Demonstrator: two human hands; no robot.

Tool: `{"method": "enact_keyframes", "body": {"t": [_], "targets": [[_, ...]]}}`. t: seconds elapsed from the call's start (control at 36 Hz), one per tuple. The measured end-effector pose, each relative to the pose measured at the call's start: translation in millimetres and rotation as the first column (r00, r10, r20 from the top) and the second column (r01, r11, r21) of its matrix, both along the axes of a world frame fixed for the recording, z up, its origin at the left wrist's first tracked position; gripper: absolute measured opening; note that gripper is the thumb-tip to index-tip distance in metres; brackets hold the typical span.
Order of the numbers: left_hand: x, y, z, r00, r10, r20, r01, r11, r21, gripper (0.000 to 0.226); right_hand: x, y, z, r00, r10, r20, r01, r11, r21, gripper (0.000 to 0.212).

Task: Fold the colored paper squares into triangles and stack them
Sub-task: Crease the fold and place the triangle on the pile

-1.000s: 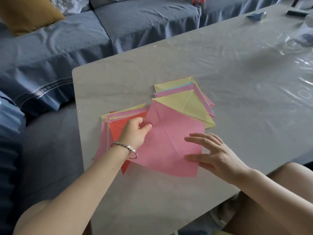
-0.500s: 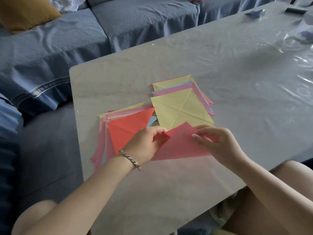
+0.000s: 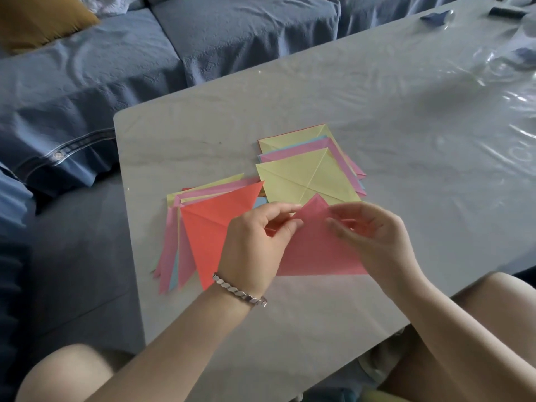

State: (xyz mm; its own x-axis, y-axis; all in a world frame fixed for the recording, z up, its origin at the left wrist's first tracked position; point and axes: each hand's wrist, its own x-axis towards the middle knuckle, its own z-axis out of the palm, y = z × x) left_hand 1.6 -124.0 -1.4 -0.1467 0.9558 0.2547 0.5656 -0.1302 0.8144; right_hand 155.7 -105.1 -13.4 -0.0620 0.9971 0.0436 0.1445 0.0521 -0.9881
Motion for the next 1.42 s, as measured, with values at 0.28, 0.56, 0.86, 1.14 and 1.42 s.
{"method": "enact_keyframes", "body": {"t": [0.28,0.56,0.86,1.14,1.42], "targets": [[0.2,-3.9,2.4,0.999,0.032,0.035,-0.033,0.999,0.014,0.015,-3.4,-3.7,3.6,0.999,-0.026,-0.02,0.027,0.999,0.026,0.02],[2.6,-7.1,5.8,0.998,0.054,0.037,-0.054,0.998,0.01,0.011,-1.8,-9.2,9.5,0.998,-0.014,-0.055,0.015,1.0,0.014,0.027],[2.7,-9.7,6.9,0.999,0.042,0.023,-0.043,0.997,0.068,0.01,-1.1,-11.6,13.8,0.994,-0.015,-0.105,0.013,1.0,-0.023,0.025],[1.8,-11.4,7.2,0.997,-0.027,0.076,0.035,0.993,-0.115,0.016,10.7,-2.2,19.3,0.942,0.229,0.246,-0.25,0.966,0.06,0.035],[4.6,3.7,-7.1,0.921,0.113,0.372,0.016,0.945,-0.328,0.017,12.9,17.2,13.1,0.753,0.095,0.652,-0.425,0.826,0.37,0.02]]}}
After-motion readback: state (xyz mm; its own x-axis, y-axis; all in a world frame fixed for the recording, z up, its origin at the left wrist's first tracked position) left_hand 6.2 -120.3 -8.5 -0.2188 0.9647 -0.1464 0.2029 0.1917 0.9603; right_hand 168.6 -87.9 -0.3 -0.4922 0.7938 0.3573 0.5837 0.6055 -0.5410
